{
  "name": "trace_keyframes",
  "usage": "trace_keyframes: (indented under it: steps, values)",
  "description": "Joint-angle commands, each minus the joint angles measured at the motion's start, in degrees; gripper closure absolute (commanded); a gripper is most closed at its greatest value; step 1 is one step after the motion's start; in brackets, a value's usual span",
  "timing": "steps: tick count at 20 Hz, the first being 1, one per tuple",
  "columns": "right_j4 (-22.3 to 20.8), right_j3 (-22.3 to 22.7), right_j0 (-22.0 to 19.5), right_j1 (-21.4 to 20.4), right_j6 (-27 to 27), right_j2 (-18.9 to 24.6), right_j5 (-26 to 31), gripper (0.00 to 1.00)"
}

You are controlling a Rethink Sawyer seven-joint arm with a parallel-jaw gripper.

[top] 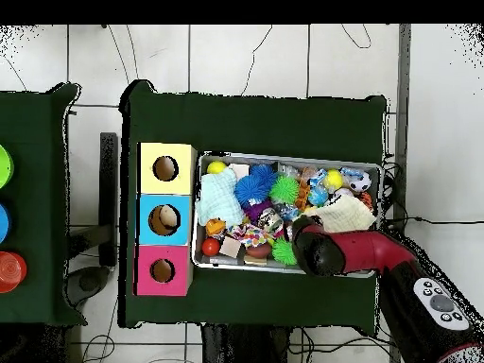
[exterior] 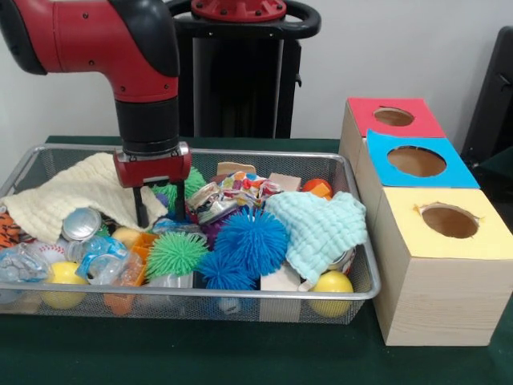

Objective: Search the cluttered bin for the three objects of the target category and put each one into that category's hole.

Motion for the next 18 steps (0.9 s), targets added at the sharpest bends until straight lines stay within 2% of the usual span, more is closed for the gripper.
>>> trace_keyframes:
  steps: [1, 14, 18]
  values:
    - [-2.79, -9.02, -2.24, 4.43, -11.64, 5.96, 5.86, 0.0]
    - [-0.77, -9.2, -3.3, 0.97, -14.85, 9.46, 15.48, 0.0]
    - [-1.55, -9.56, -3.97, 1.24, -15.09, 10.46, 15.82, 0.0]
